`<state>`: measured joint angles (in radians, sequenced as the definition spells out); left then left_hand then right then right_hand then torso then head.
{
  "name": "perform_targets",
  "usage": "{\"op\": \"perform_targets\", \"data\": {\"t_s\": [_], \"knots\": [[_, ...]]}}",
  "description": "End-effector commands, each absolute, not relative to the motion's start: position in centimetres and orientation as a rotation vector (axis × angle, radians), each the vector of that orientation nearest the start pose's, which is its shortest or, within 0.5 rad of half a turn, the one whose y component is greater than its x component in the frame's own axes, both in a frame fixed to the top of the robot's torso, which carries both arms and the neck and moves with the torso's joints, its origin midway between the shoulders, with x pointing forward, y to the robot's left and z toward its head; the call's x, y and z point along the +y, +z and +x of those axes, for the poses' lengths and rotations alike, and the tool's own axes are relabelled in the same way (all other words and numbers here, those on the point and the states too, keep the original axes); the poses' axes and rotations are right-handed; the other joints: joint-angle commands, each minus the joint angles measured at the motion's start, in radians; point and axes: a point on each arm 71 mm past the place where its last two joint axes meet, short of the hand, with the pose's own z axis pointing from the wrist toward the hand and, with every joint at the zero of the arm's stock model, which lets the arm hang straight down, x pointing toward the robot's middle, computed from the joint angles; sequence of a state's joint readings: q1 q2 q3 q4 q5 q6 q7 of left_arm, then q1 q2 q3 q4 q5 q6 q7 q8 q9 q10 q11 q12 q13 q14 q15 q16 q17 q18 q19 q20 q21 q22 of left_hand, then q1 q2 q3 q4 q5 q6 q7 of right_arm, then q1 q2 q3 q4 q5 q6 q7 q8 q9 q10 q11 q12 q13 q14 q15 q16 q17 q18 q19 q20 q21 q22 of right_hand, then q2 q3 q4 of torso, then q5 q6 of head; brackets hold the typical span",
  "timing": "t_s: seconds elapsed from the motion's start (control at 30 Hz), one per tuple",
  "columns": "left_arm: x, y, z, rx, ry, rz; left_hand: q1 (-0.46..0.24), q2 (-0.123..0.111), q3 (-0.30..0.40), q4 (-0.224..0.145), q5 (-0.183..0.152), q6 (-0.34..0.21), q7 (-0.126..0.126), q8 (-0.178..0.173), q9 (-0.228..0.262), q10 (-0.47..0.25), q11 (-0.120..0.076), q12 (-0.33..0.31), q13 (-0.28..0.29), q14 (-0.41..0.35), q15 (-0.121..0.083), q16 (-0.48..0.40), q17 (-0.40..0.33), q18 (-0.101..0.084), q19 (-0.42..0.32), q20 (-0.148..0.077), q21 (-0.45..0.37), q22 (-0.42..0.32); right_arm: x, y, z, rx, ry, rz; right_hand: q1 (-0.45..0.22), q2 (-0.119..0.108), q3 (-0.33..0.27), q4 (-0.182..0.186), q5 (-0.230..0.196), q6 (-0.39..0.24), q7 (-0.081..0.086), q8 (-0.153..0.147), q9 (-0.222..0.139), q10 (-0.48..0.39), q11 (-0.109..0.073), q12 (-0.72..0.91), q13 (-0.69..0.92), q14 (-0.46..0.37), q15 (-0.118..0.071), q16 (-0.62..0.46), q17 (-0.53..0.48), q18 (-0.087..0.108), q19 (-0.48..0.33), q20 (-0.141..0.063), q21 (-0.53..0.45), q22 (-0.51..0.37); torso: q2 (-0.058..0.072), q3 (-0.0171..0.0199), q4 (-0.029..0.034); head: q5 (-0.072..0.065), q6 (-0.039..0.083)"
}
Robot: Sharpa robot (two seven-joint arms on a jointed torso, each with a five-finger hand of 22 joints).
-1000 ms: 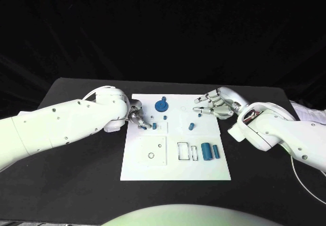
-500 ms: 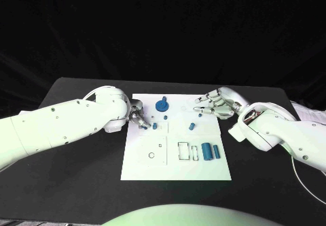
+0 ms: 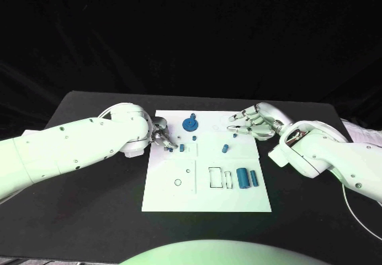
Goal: Assemble the parts on the task board
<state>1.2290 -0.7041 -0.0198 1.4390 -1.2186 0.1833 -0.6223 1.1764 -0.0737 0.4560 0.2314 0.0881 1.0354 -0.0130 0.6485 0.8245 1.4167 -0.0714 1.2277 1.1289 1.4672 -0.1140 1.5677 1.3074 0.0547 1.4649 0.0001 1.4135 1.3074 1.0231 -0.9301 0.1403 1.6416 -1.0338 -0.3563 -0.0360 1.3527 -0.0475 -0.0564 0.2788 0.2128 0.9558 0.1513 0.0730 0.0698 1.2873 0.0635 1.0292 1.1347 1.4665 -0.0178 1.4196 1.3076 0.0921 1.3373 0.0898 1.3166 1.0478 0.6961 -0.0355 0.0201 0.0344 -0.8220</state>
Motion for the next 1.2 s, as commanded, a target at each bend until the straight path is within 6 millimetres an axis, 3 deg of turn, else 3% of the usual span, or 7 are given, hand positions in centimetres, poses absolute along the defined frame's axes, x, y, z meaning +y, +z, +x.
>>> {"op": "perform_targets", "data": {"t_s": [0.03,0.9,1.2], "knots": [[17.95,-21.06,49.95,2.269,-0.260,-0.086,0.015,0.022,0.087,-0.079,-0.004,-0.003,0.000,0.005,0.001,-0.007,0.000,-0.005,-0.001,0.104,0.001,0.003,0.263,-0.016,0.057,-0.002,-0.002,0.139,-21.36,-19.12,45.72,1.708,0.975,0.335,-0.008,0.002,-0.006,-0.003,0.003,0.000,0.000,-0.003,0.000,-0.007,0.000,-0.002,0.000,0.053,0.003,-0.002,0.025,0.008,-0.005,0.000,-0.004,-0.002,0.000,0.0001,0.0001,0.001,0.000],[17.76,-21.18,49.72,2.229,-0.226,-0.033,0.010,0.026,0.103,-0.087,-0.011,-0.005,0.001,0.007,0.004,-0.008,0.001,-0.007,-0.002,0.104,0.002,0.003,0.263,-0.016,0.058,-0.001,0.001,0.142,-21.35,-19.13,45.70,1.712,0.977,0.332,-0.008,0.002,-0.006,-0.003,0.003,0.000,0.000,-0.003,0.000,-0.007,0.000,-0.002,0.000,0.053,0.003,-0.002,0.025,0.008,-0.005,0.000,-0.004,-0.002,0.001,-0.0008,-0.0005,0.004,-0.001],[17.84,-21.58,49.54,2.284,-0.191,0.022,0.005,0.016,0.108,-0.095,-0.016,-0.007,0.002,0.008,0.007,-0.009,0.002,-0.007,-0.003,0.104,0.003,0.003,0.263,-0.015,0.056,0.000,-0.004,0.139,-21.38,-19.14,45.68,1.715,0.977,0.331,-0.009,0.005,-0.007,-0.002,0.006,0.001,0.000,-0.002,0.000,-0.006,-0.001,-0.001,0.000,0.053,0.003,-0.003,0.023,0.009,-0.005,0.000,-0.005,-0.003,0.001,-0.0002,0.0001,0.003,-0.002]]}}
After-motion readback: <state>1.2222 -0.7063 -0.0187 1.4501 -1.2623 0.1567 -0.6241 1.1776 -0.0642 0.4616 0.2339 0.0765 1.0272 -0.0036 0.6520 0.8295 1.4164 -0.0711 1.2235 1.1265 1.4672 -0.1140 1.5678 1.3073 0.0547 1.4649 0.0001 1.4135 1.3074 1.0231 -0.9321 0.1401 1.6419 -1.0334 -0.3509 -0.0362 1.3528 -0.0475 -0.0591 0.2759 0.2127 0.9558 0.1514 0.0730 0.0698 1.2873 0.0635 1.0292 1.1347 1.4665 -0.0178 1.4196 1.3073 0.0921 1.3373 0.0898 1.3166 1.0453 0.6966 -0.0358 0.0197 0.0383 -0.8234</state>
